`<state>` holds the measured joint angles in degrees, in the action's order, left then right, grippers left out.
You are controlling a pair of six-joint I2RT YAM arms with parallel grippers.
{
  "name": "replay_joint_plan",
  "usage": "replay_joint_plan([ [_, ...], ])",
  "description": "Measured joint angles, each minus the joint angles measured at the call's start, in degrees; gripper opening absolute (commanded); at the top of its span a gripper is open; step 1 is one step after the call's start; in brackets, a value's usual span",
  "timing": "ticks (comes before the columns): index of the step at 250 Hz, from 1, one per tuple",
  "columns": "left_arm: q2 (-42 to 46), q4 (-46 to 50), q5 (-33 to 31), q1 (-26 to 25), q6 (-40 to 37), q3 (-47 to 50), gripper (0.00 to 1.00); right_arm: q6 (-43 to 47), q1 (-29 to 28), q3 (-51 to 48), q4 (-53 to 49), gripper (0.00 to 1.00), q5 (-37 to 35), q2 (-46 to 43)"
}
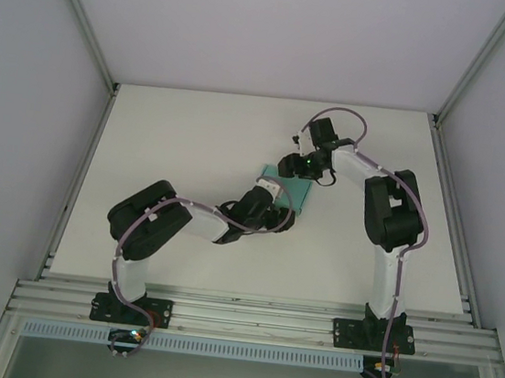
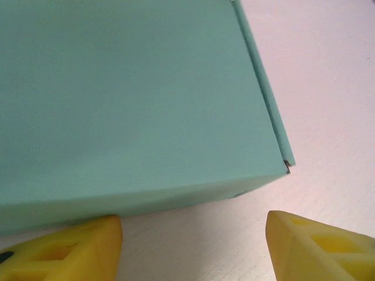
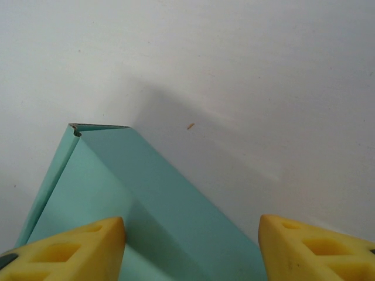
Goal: Assemble paper box
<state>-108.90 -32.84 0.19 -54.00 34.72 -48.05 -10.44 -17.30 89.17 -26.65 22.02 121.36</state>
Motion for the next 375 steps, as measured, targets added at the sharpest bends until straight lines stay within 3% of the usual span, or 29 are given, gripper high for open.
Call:
replay_joint_plan([
  [63, 0.7, -1.81, 0.0, -1.22, -1.11, 1.49, 0.76, 1.16, 0.15, 2.19, -2.38, 0.81, -0.87, 0.76],
  [98, 4.37, -0.37, -0.33, -1.46, -2.51, 2.8, 0.94, 0.76, 0.87, 2.08, -1.22, 0.92, -1.62, 0.76],
  [104, 5.22, 0.28, -0.48, -1.6, -2.73, 2.86, 1.0, 0.74, 1.07, 2.1, -0.72, 1.0, -1.95, 0.76],
  [147, 14.69, 6.91, -2.75, -2.32, -6.01, 3.04, 1.0, -0.11, 3.87, 4.74, 1.68, 1.0, -3.45, 0.5],
  [180, 25.55, 18.51, -8.33, -0.83, -9.77, 1.95, 1.0, 0.72, 5.77, 2.64, 4.83, 1.0, -5.95, -5.16],
  [208, 34.97, 27.36, -14.36, 7.1, -12.92, 1.01, 1.0, 1.7, 7.08, -7.74, 9.66, 1.0, -8.92, -17.94],
  [245, 47.58, 30.73, -19.78, 26.05, -17.27, 5.97, 1.0, 2.21, 10.34, -28.76, 20.52, 1.0, -12.02, -39.21],
  [265, 50.4, 30.84, -21.16, 35.8, -19.15, 9.35, 1.0, 2.56, 13.09, -38.47, 25.42, 1.0, -14.82, -46.53],
  [285, 50.01, 27.5, -20.7, 42.21, -21.31, 13.92, 1.0, 2.73, 15.47, -45.83, 29.24, 1.0, -18.4, -49.48],
  [320, 44.06, 20.76, -16.83, 49.03, -24.17, 20.55, 1.0, 3.32, 16.87, -60.0, 41.86, 1.0, -21.97, -51.36],
  [375, 29.68, 6.73, -13.9, 50.03, -28.83, 22.95, 1.0, 4.66, 18.16, -72.04, 63.58, 1.0, -23.56, -47.8],
])
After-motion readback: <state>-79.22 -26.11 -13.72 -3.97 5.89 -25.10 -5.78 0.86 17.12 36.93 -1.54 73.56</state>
